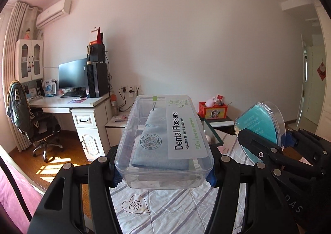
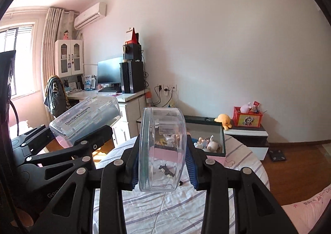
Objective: Organize rigid objects
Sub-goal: 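Carry the flossers box and round container into the pink box and open both tools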
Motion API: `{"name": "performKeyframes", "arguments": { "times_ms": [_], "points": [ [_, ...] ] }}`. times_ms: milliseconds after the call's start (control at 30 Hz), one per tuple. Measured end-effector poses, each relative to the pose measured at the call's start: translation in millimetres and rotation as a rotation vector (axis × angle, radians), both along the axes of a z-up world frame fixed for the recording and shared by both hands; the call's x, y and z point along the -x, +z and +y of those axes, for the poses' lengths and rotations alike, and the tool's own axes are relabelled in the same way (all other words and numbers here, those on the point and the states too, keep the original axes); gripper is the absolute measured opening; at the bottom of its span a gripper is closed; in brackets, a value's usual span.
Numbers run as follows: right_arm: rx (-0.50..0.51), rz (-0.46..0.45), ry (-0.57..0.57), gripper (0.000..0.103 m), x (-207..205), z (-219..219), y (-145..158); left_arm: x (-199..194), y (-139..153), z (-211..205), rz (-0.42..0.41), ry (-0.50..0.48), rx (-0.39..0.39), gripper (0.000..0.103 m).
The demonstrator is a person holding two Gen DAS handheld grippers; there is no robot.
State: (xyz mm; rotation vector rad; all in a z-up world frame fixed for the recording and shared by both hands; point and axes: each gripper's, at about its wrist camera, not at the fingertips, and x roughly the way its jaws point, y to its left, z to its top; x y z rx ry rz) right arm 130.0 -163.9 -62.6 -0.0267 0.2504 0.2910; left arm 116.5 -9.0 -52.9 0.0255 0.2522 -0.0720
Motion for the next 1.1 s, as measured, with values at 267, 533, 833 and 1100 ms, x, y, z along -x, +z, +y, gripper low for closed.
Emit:
{"name": "performKeyframes", "arguments": {
  "times_ms": [267,533,833,1100],
  "points": [
    [0.007,-0.091,-0.019,0.038,45.5,4.0,24.6,45.9,22.3,-2.3,-0.089,0.018,-0.024,0.061],
    [0.009,-0.088,-0.023,0.038,37.8,2.9,24.1,36.2,19.2,-6.6,-0.088,0.019,-0.039,0.061],
    [0.04,-0.025,-0.038,0.038,-28.4,1.1,10.6,-44.4,6.6,-20.7,-0.011,-0.011,-0.074,0.061],
    [0.081,0.069,-0.046,0.038,-154.2,-8.3,-4.1,-189.3,-11.8,-33.6,0.138,-0.057,-0.108,0.061]
  ]
}}
